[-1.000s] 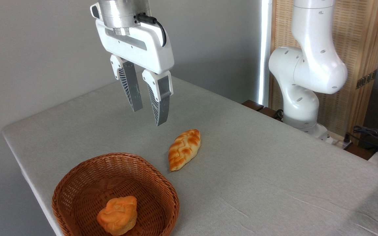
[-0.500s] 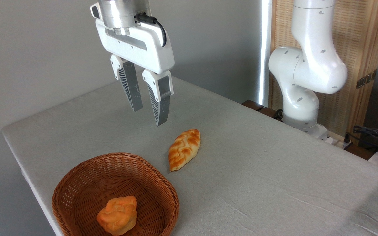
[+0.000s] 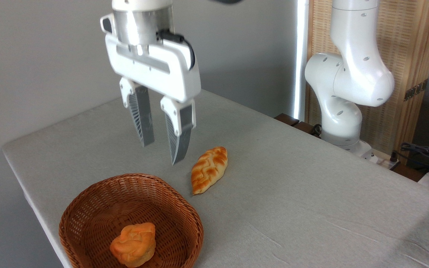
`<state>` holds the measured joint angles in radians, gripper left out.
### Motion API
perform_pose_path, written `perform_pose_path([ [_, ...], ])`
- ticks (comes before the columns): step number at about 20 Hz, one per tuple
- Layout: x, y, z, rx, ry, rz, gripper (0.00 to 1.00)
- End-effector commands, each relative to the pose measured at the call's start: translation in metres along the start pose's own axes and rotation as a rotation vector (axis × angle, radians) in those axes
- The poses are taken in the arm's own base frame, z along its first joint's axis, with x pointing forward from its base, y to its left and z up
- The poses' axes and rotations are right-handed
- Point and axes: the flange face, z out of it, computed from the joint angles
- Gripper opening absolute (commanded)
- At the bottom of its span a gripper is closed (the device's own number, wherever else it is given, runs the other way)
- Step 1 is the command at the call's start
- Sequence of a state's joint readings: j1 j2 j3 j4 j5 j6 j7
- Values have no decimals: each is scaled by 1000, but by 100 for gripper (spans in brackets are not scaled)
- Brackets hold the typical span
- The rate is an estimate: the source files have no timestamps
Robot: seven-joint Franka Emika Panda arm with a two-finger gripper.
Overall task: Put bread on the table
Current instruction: 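Lower the open gripper toward the round bun in the wicker basket, then close the gripper around the round orange bun in the basket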
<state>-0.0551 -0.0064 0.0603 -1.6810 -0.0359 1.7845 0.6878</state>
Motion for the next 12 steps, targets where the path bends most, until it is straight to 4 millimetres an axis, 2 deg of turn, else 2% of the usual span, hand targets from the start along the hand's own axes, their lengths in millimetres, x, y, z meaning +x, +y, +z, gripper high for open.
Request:
perform_pose_path([
  [1, -3, -17, 33, 76, 70, -11, 100],
  [2, -5, -22, 39, 90, 83, -20, 100],
  [7, 2, -40, 103, 153, 133, 2, 100],
  [12, 9, -44, 137, 151, 120, 16, 100],
])
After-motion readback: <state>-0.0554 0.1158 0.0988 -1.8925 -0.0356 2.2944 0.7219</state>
